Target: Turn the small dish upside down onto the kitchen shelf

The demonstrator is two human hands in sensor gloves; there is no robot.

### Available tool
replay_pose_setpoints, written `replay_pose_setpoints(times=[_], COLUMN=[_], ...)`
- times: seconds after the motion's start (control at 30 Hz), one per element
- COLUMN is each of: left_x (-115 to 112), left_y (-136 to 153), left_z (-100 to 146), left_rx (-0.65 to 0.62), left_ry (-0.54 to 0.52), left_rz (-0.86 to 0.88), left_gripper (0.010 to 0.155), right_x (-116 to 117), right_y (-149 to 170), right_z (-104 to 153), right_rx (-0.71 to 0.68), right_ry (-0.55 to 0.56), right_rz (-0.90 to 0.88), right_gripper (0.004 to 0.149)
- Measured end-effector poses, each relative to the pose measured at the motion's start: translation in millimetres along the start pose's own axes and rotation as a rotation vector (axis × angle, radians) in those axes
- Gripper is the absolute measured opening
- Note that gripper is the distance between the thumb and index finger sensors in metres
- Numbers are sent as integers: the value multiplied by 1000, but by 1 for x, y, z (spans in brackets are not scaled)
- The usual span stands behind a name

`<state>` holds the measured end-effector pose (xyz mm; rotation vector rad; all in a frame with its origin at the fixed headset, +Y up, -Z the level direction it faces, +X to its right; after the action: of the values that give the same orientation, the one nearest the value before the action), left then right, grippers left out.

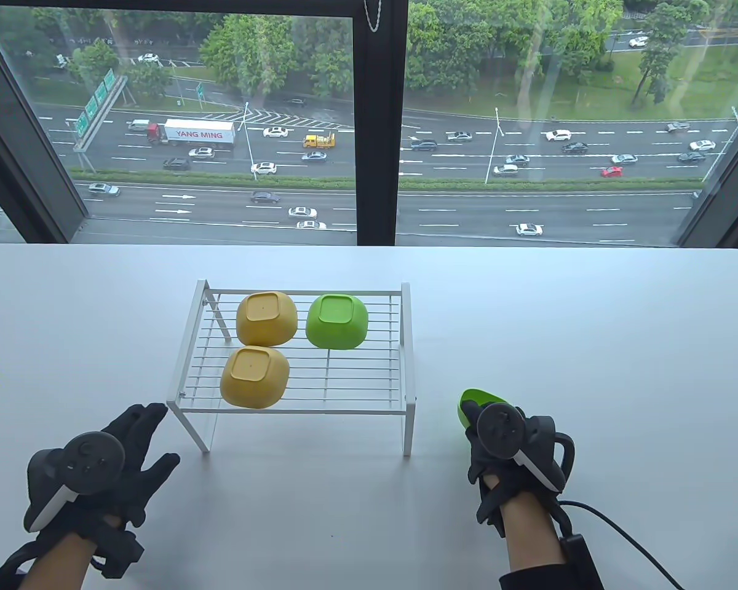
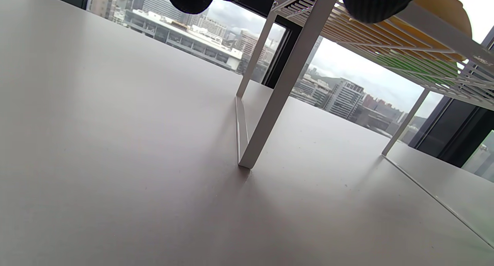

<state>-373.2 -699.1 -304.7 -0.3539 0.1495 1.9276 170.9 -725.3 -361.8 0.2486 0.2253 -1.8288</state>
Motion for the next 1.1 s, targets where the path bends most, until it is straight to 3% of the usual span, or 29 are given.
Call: replay_pose_setpoints(times=[0.6, 1.1], left_x=[-1, -2], left_y=[1, 0], left_z=[-1, 0], left_rx=[-9, -16], left_ry=[6, 9], left_rz=[2, 6], left_gripper=[78, 77], right_x=[-40, -60], right_y=[-8, -18], right_z=[9, 16], right_rx=[-5, -50], right_ry=[149, 236], right_rz=[-109, -143], right_gripper=[50, 49])
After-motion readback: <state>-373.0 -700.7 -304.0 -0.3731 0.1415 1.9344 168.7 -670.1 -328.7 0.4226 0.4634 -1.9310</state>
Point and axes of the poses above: the tracker on the back of each hand, its own y axis roughly to the little-finger side, its own z axis roughly from the fingertips to the wrist, x = y × z, the point moved 4 cm from there along -z, roughly from the wrist to the fingertips, and after that the axes turned 14 degrees about y, right-handed, at the moved point
